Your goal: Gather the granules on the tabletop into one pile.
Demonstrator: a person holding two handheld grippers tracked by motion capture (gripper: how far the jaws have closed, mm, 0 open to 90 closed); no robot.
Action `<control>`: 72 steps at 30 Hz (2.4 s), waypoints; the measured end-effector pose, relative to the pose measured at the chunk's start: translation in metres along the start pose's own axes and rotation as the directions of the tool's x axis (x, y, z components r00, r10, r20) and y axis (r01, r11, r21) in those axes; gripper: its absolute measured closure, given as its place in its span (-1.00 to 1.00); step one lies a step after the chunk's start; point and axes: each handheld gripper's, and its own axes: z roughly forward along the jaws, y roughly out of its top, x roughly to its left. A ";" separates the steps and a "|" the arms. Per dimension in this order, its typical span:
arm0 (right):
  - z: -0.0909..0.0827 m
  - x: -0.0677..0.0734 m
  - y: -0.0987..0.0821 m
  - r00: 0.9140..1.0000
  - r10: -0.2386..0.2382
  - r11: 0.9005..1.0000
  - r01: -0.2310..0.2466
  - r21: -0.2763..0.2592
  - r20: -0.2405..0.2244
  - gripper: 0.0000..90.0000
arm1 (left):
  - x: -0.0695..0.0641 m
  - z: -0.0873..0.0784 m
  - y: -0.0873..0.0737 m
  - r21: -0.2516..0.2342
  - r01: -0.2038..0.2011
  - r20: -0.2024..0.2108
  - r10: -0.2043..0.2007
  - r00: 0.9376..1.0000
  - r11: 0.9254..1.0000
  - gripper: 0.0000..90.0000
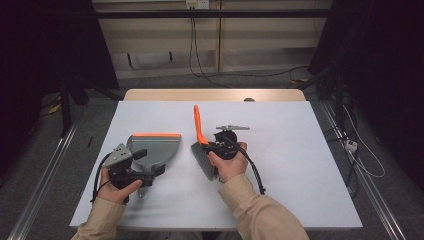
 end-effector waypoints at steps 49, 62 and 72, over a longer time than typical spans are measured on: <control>-0.049 -0.016 -0.029 0.976 -0.193 0.960 0.208 -0.189 0.095 0.59 | -0.004 0.003 -0.001 0.021 -0.011 0.014 0.010 1.000 1.000 -0.85; -0.060 0.005 -0.037 0.972 -0.227 0.948 0.235 -0.214 0.063 0.59 | -0.007 0.001 0.000 0.018 -0.014 0.013 0.014 1.000 1.000 -0.85; -0.040 0.003 -0.034 0.973 -0.219 0.945 0.229 -0.232 0.070 0.59 | -0.005 -0.001 -0.003 0.055 -0.013 -0.019 0.014 1.000 0.998 -0.85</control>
